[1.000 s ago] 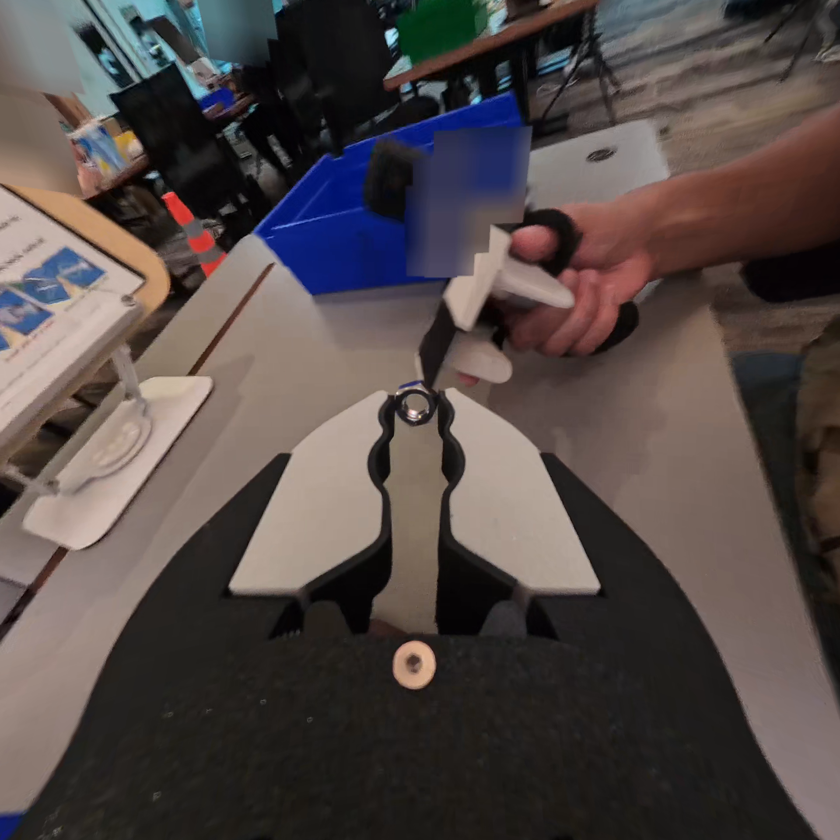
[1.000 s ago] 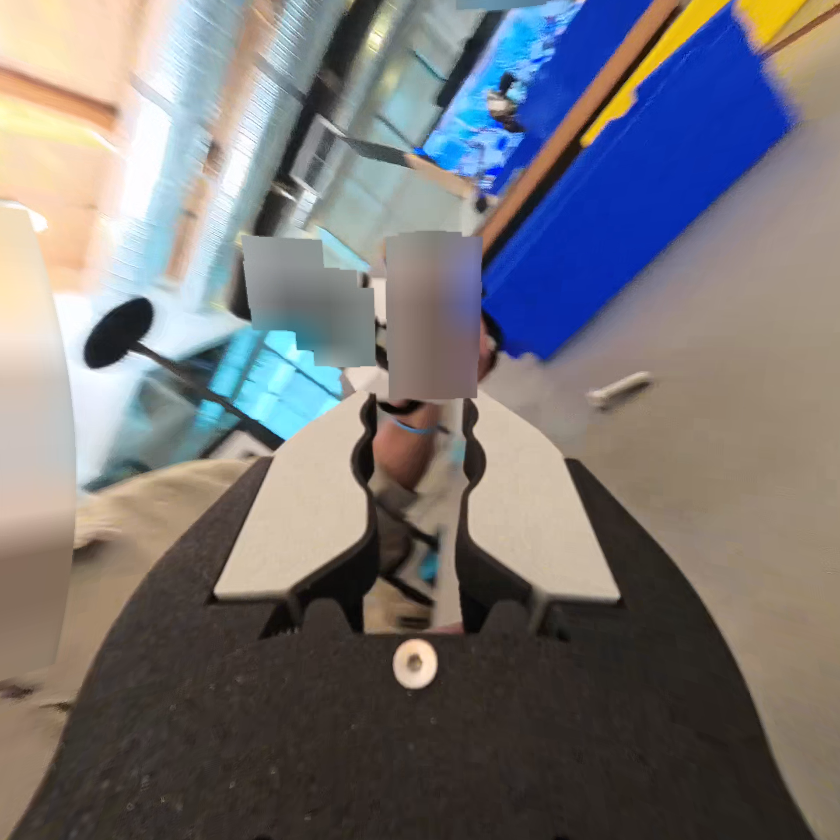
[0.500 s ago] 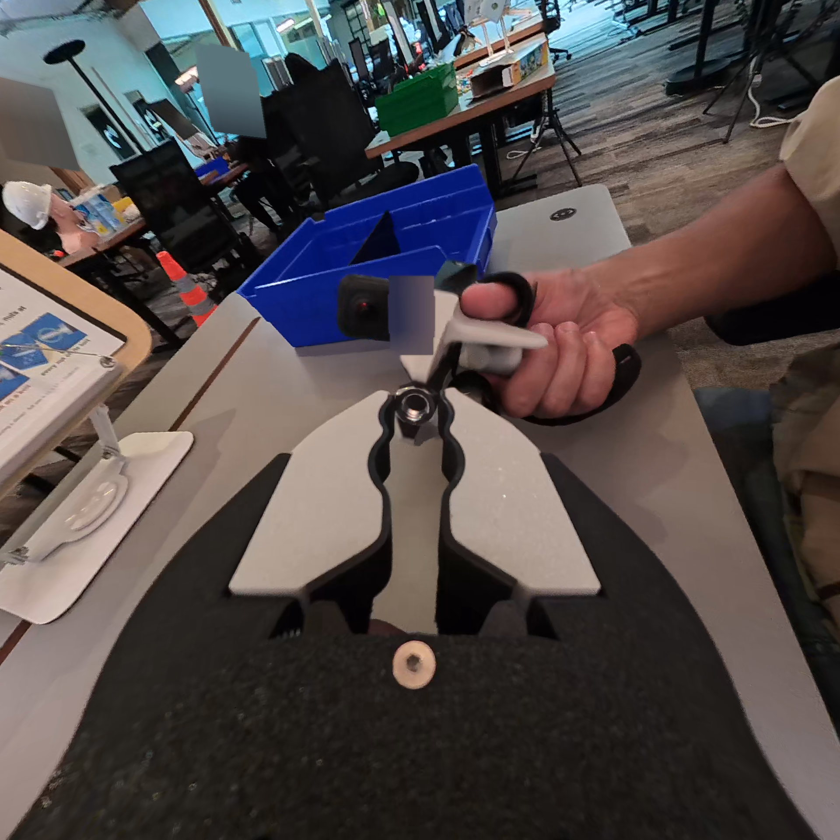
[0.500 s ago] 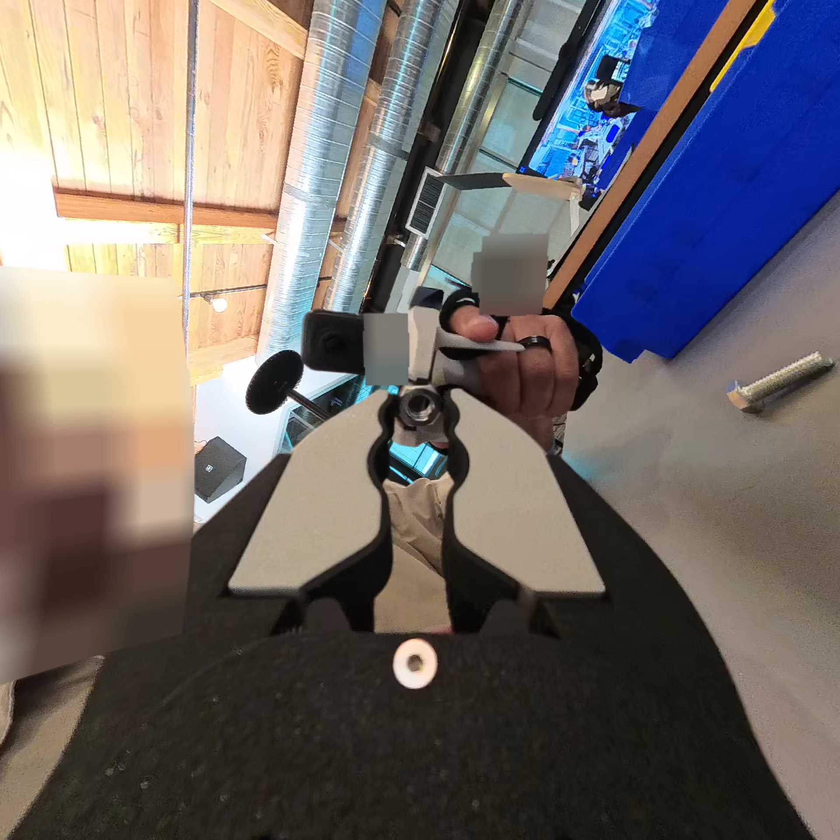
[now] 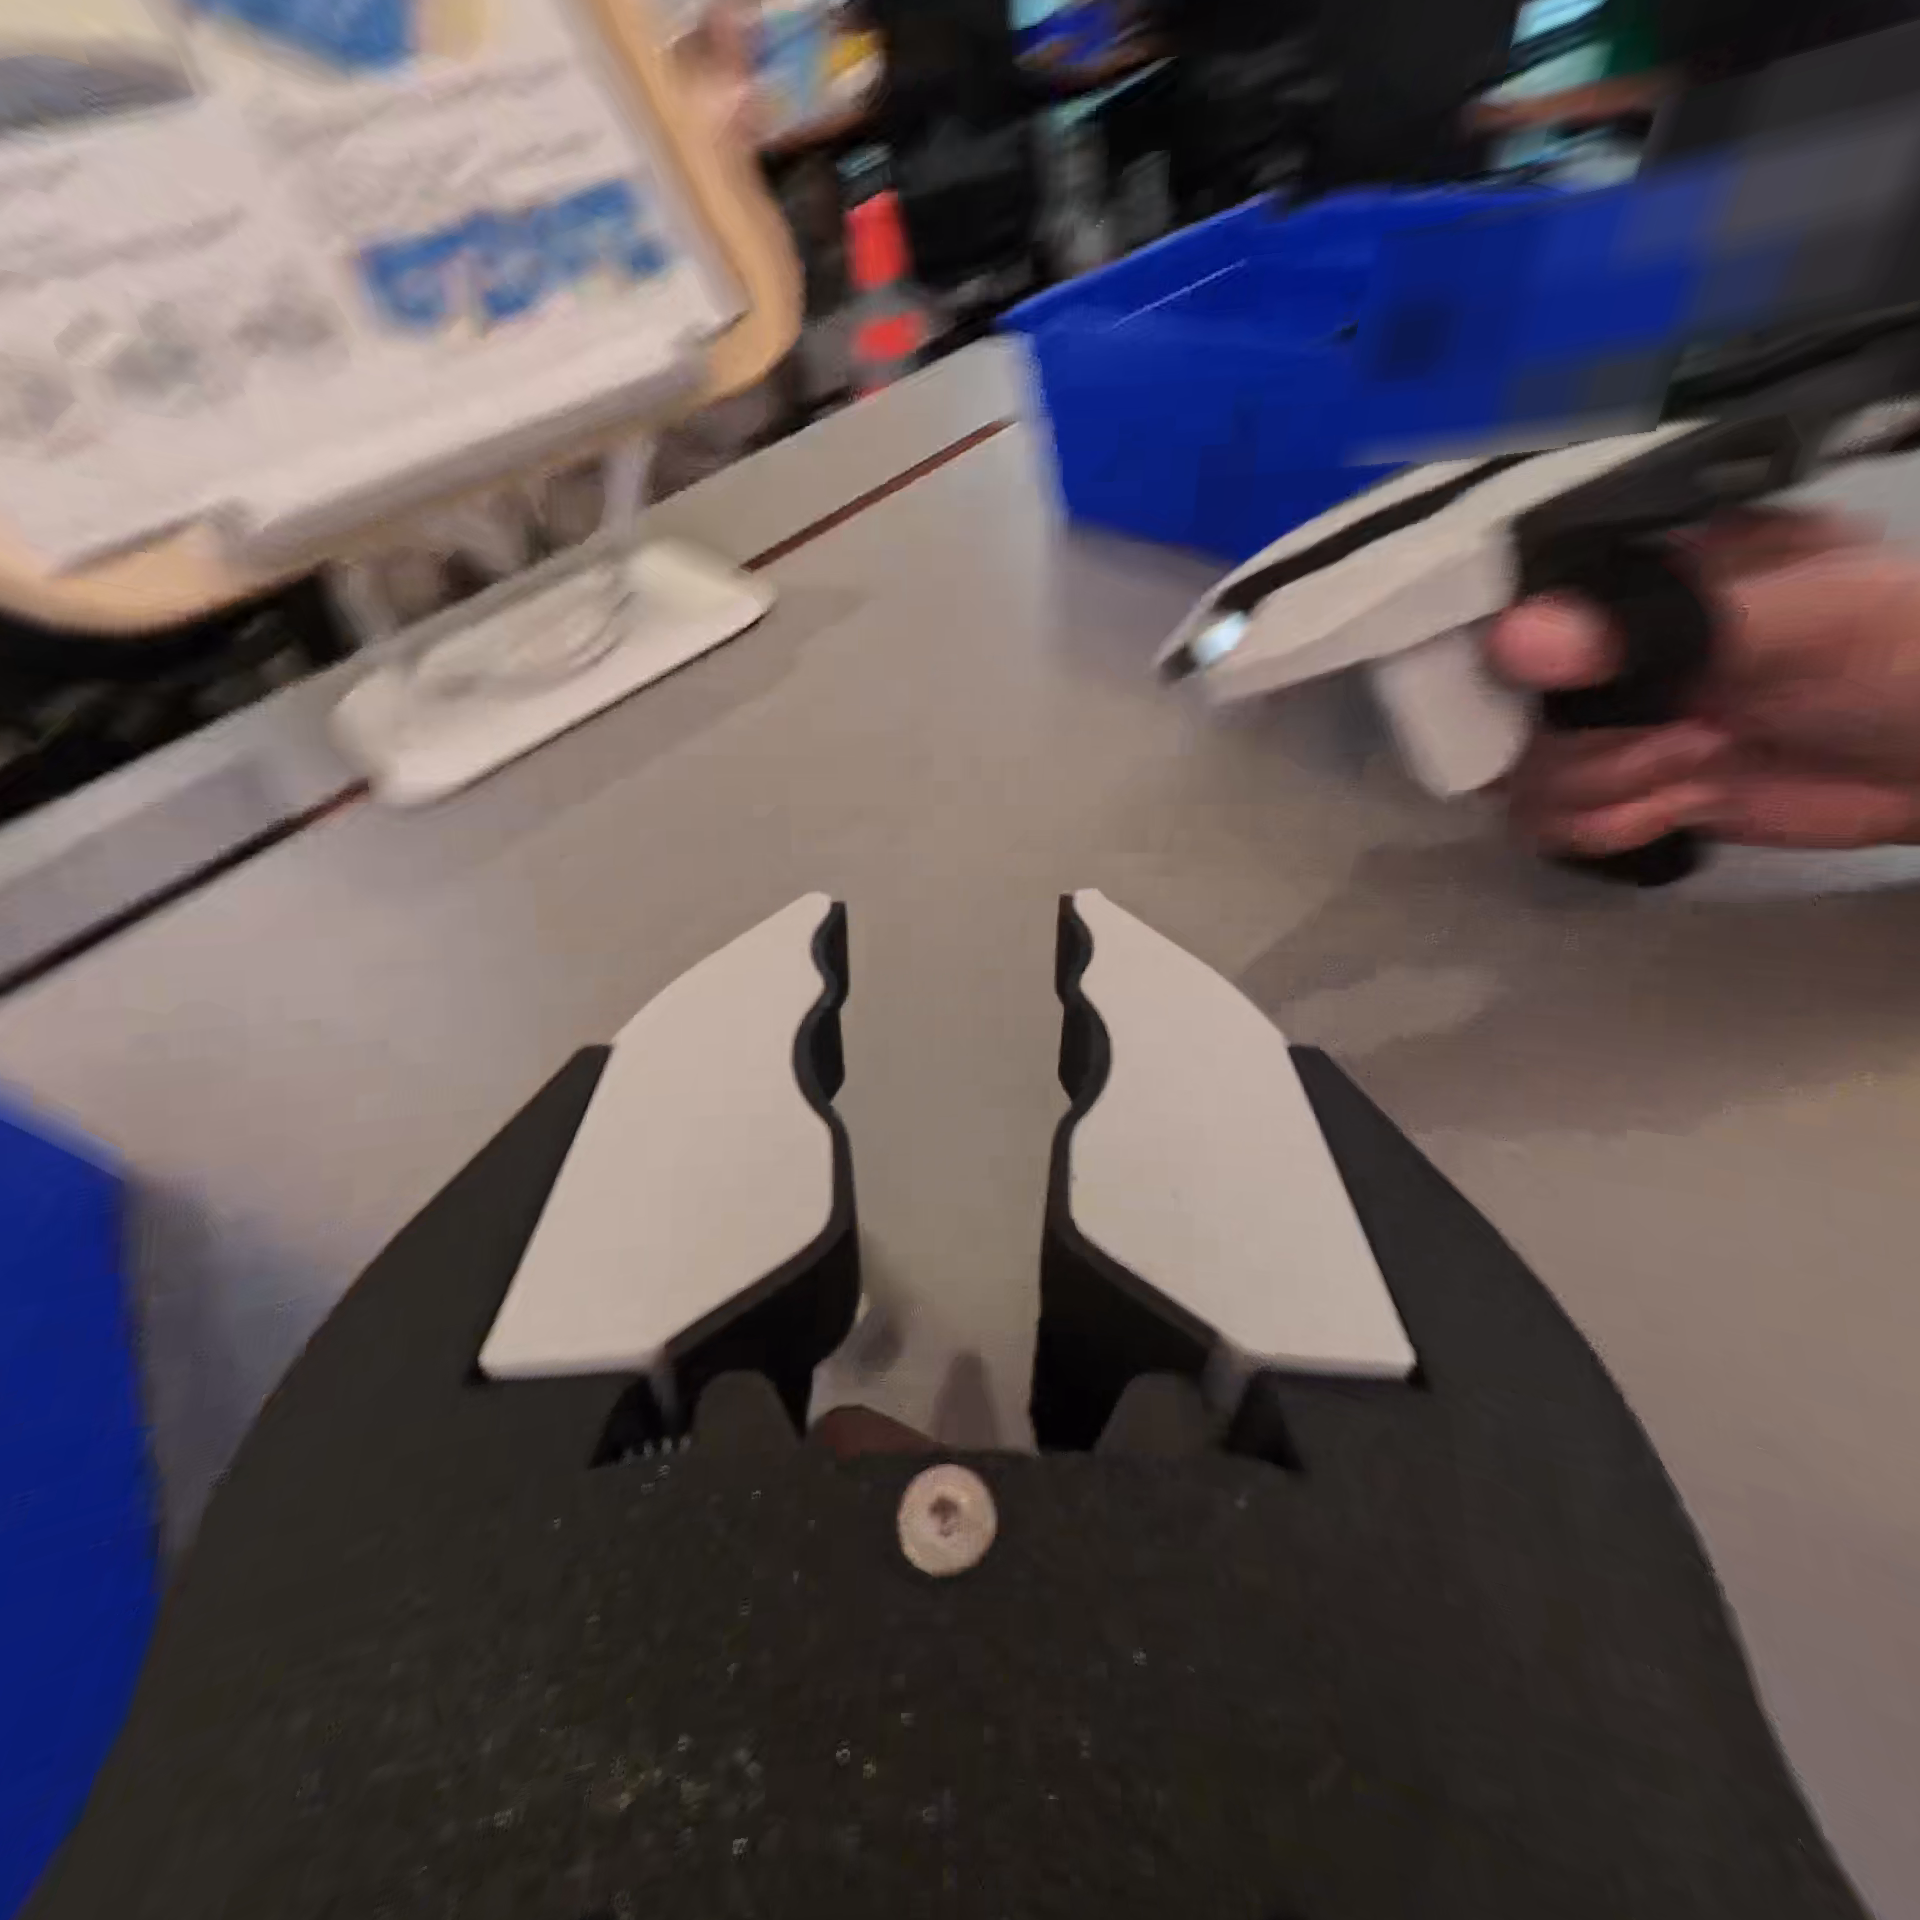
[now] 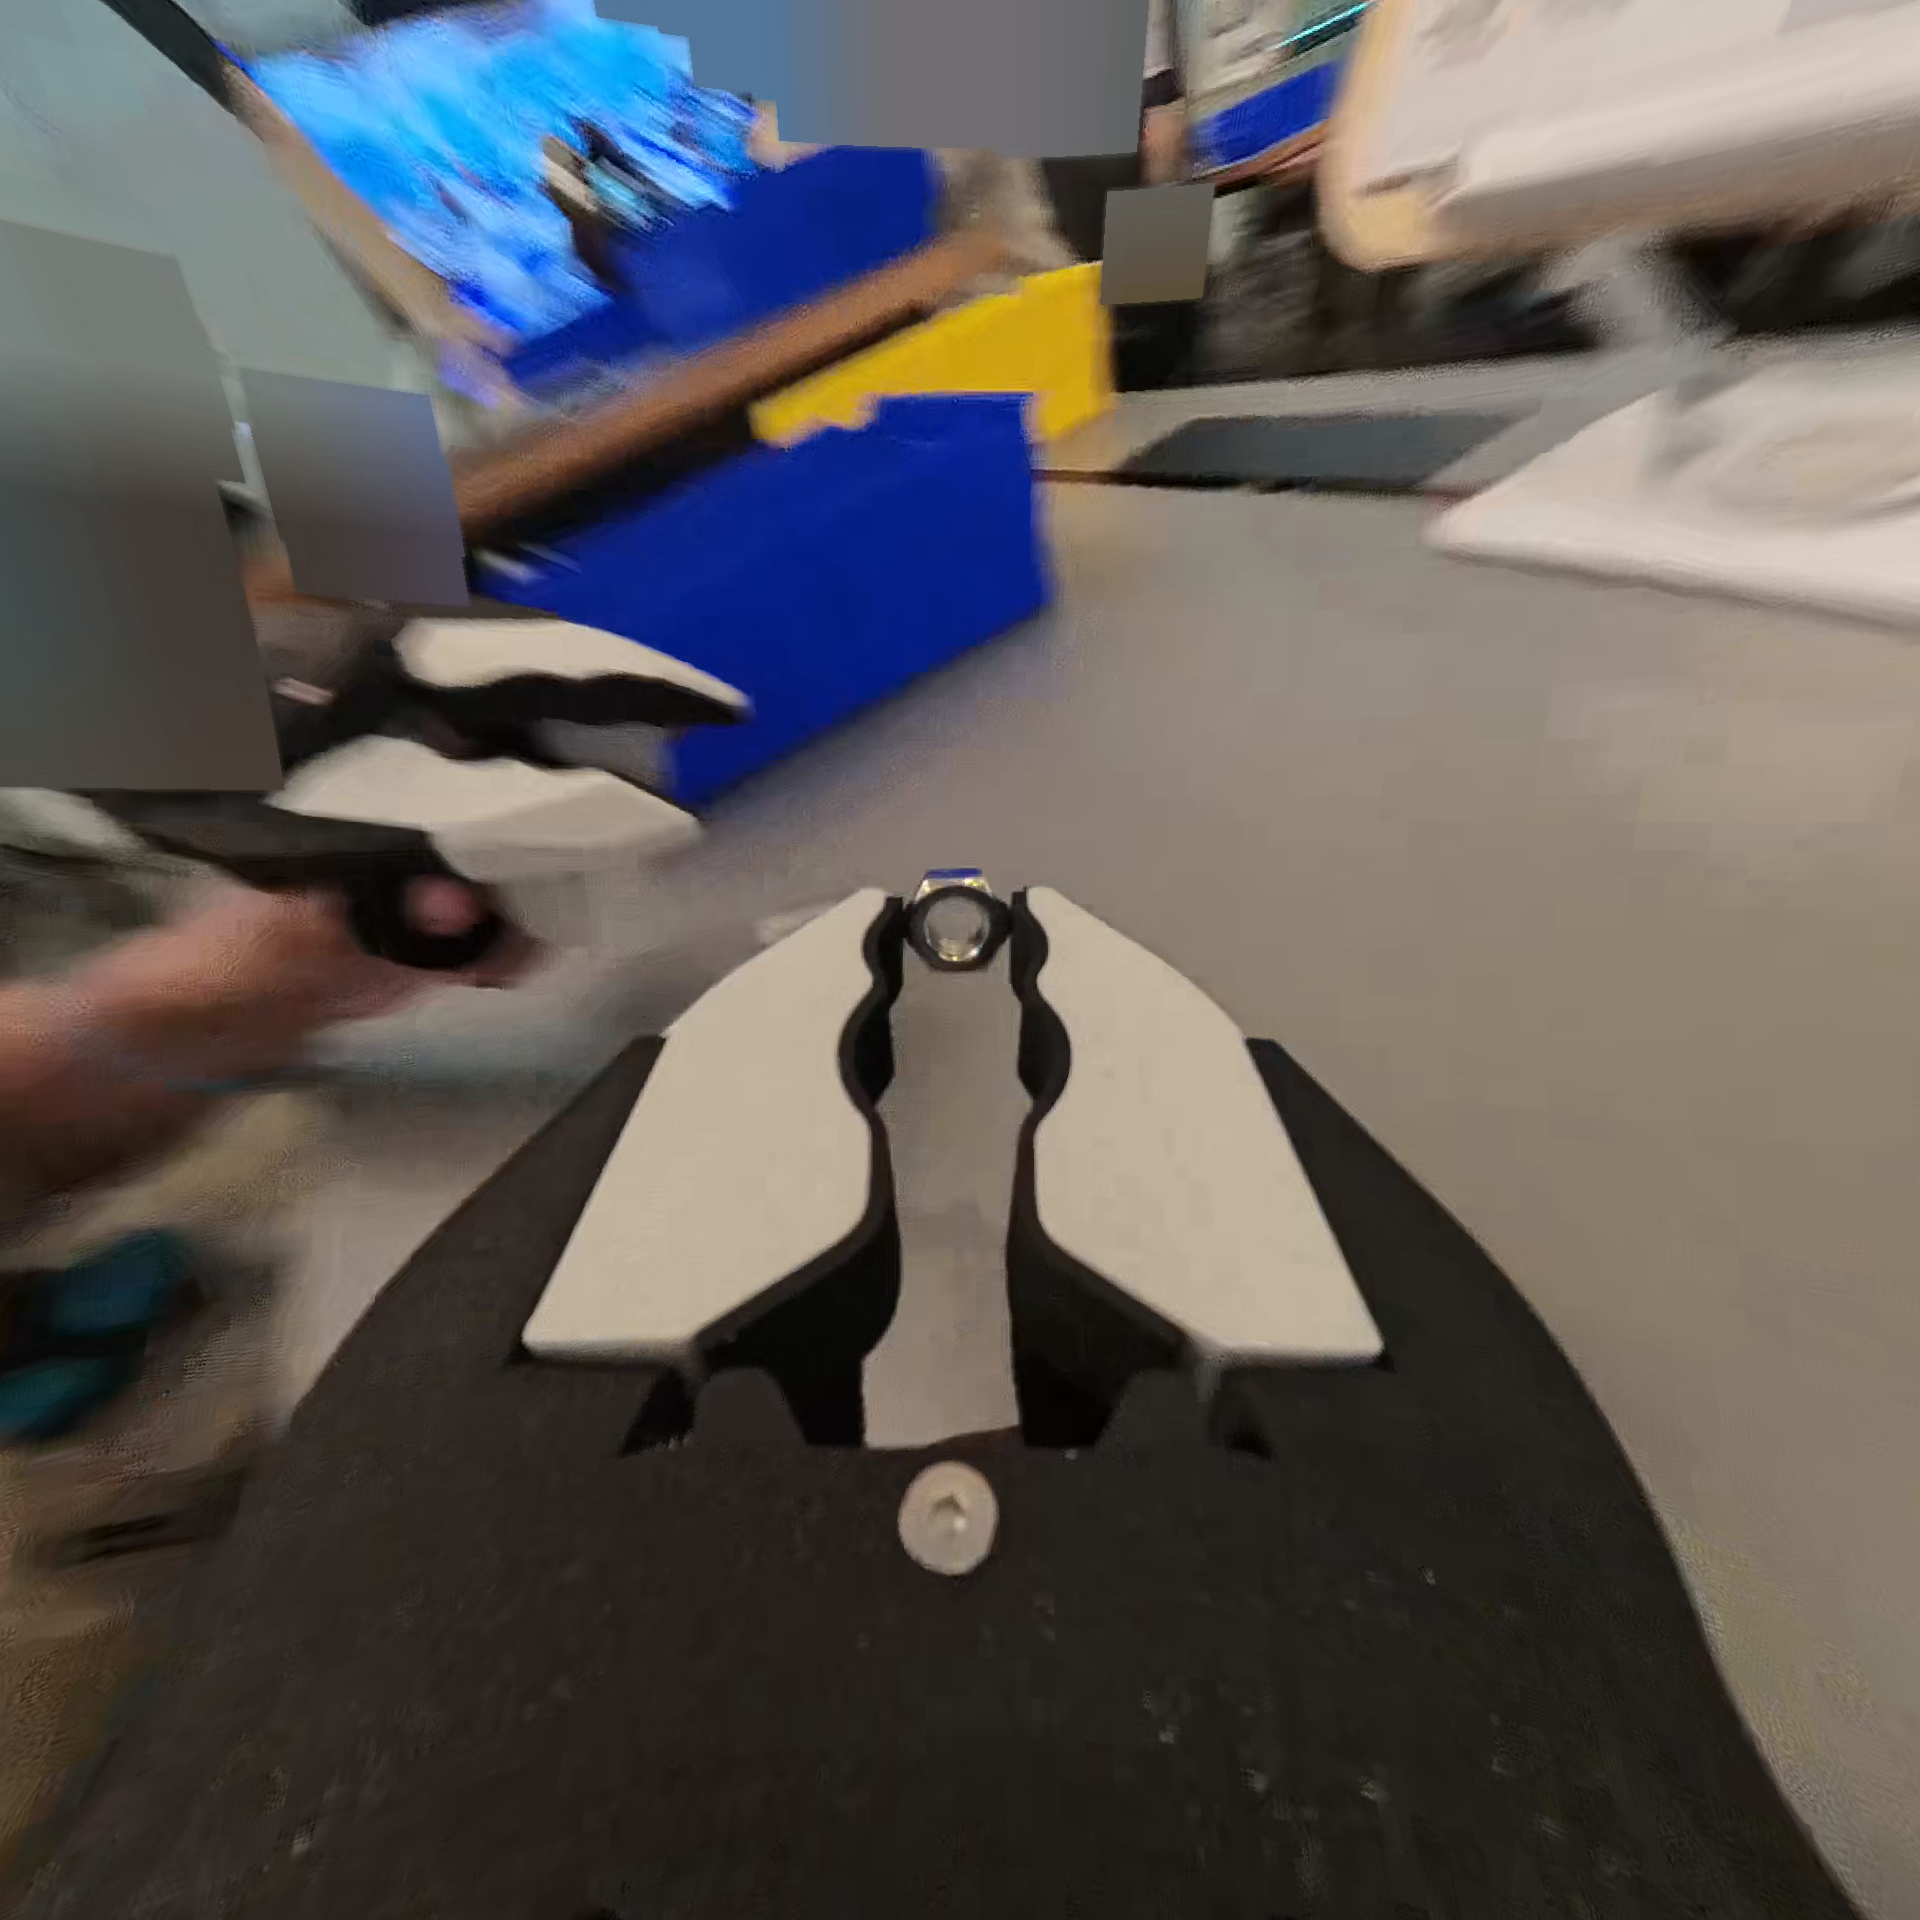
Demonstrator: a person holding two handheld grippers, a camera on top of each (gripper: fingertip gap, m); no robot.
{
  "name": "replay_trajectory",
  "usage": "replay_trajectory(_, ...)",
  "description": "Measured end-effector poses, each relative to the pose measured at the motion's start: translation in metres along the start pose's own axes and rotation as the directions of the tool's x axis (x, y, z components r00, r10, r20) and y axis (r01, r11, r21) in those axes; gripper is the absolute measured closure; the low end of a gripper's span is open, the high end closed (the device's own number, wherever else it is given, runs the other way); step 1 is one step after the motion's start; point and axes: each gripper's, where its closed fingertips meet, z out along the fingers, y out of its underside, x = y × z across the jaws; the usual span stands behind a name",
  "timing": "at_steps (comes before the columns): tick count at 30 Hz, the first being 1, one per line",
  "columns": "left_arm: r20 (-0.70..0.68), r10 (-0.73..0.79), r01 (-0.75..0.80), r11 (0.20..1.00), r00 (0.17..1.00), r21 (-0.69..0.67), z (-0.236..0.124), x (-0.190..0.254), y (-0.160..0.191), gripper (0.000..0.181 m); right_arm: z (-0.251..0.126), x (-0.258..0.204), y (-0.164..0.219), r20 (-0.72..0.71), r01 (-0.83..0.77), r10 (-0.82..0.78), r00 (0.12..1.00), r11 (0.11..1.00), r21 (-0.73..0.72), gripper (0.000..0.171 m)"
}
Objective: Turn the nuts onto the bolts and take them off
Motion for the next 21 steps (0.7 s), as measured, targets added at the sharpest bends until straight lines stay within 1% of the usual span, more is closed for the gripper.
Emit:
replay_trajectory(1,0.111,-0.025,0.029,0.999,0.994,-0.031,-0.002,-0.013,0.014,0.146,-0.005,0.013,0.0,-0.129,0.133,-0.135,0.983,0.991,-0.02,0.152)
replay_trajectory(2,0.214,-0.046,0.056,0.997,0.976,-0.045,-0.007,-0.023,0.027,0.148,-0.009,0.022,-0.002,-0.234,0.235,-0.238,0.943,0.971,-0.044,0.152)
replay_trajectory(3,0.277,-0.066,0.079,0.996,0.959,-0.036,-0.012,-0.029,0.036,0.148,-0.013,0.028,-0.004,-0.306,0.302,-0.307,0.901,0.951,-0.064,0.152)
replay_trajectory(5,0.36,-0.083,0.089,0.996,0.929,0.0,-0.023,-0.037,0.04,0.147,-0.014,0.032,-0.002,-0.371,0.368,-0.377,0.849,0.925,-0.097,0.152)
replay_trajectory(6,0.402,-0.096,0.082,0.995,0.911,0.051,-0.031,-0.041,0.034,0.148,-0.013,0.032,0.0,-0.385,0.383,-0.396,0.834,0.917,-0.115,0.152)
replay_trajectory(7,0.404,-0.12,0.091,0.992,0.907,0.091,-0.035,-0.041,0.03,0.15,-0.012,0.033,0.002,-0.391,0.388,-0.406,0.826,0.913,-0.126,0.152)
replay_trajectory(9,0.366,-0.137,0.121,0.99,0.92,0.066,-0.03,-0.038,0.034,0.152,-0.012,0.033,0.002,-0.397,0.383,-0.398,0.827,0.916,-0.12,0.152)
replay_trajectory(11,0.321,-0.187,0.185,0.982,0.928,0.037,-0.025,-0.04,0.04,0.151,-0.019,0.029,-0.009,-0.41,0.4,-0.407,0.816,0.91,-0.108,0.152)
replay_trajectory(13,0.272,-0.245,0.247,0.969,0.93,0.028,-0.022,-0.04,0.043,0.149,-0.044,0.024,-0.038,-0.457,0.456,-0.458,0.762,0.881,-0.121,0.152)
replay_trajectory(15,0.232,-0.277,0.277,0.96,0.932,0.034,-0.022,-0.039,0.043,0.147,-0.089,0.034,-0.076,-0.547,0.486,-0.496,0.674,0.856,-0.177,0.151)
replay_trajectory(16,0.222,-0.284,0.282,0.958,0.933,0.04,-0.022,-0.039,0.043,0.147,-0.116,0.047,-0.093,-0.596,0.472,-0.493,0.634,0.857,-0.207,0.151)
replay_trajectory(17,0.213,-0.284,0.281,0.959,0.935,0.042,-0.022,-0.037,0.042,0.147,-0.141,0.066,-0.101,-0.624,0.415,-0.478,0.617,0.872,-0.258,0.151)
replay_trajectory(18,0.205,-0.278,0.275,0.96,0.938,0.043,-0.022,-0.036,0.041,0.147,-0.165,0.092,-0.099,-0.637,0.318,-0.46,0.619,0.888,-0.332,0.152)
replay_trajectory(19,0.204,-0.27,0.267,0.963,0.941,0.043,-0.022,-0.035,0.041,0.146,-0.188,0.119,-0.092,-0.65,0.209,-0.442,0.618,0.889,-0.406,0.152)
replay_trajectory(21,0.207,-0.248,0.244,0.969,0.946,0.044,-0.023,-0.033,0.04,0.146,-0.226,0.166,-0.063,-0.666,-0.016,-0.391,0.636,0.855,-0.518,0.151)
